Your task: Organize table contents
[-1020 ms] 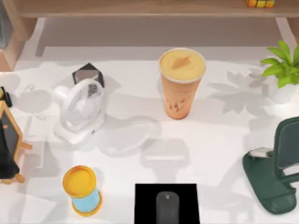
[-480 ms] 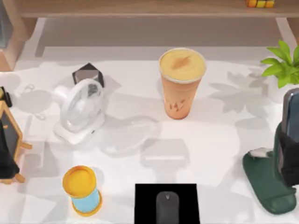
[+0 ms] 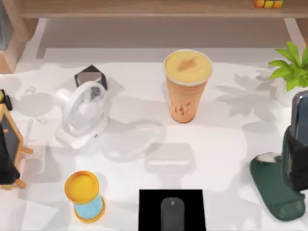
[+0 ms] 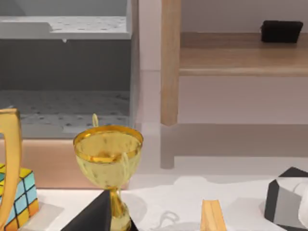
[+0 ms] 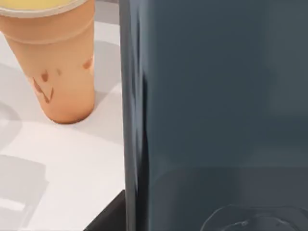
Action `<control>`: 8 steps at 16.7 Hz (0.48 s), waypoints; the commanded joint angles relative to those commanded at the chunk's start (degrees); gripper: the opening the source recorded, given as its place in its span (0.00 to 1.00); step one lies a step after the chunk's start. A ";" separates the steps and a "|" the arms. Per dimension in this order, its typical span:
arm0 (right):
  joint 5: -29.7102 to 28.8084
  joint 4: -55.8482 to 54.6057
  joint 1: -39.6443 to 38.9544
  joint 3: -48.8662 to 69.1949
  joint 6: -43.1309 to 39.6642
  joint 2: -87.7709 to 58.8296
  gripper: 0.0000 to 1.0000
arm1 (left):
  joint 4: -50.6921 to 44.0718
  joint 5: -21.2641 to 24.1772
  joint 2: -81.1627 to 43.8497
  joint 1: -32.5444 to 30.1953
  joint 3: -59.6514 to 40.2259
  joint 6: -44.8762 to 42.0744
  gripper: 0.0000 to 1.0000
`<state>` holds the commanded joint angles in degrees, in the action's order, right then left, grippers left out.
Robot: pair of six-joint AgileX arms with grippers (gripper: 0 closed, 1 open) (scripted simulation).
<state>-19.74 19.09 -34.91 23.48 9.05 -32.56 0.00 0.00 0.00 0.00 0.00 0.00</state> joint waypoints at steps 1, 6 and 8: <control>0.00 0.00 0.00 0.00 0.00 0.00 0.30 | 0.00 0.00 0.00 0.00 0.00 0.00 1.00; 0.00 0.00 0.00 0.00 0.00 0.00 0.68 | 0.00 0.00 0.00 0.00 0.00 0.00 1.00; 0.00 0.00 0.00 0.00 0.00 0.00 0.83 | 0.00 0.00 0.00 0.00 0.00 0.00 1.00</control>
<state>-19.74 19.09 -34.91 23.48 9.05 -32.56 0.00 0.00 0.00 0.00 0.00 0.00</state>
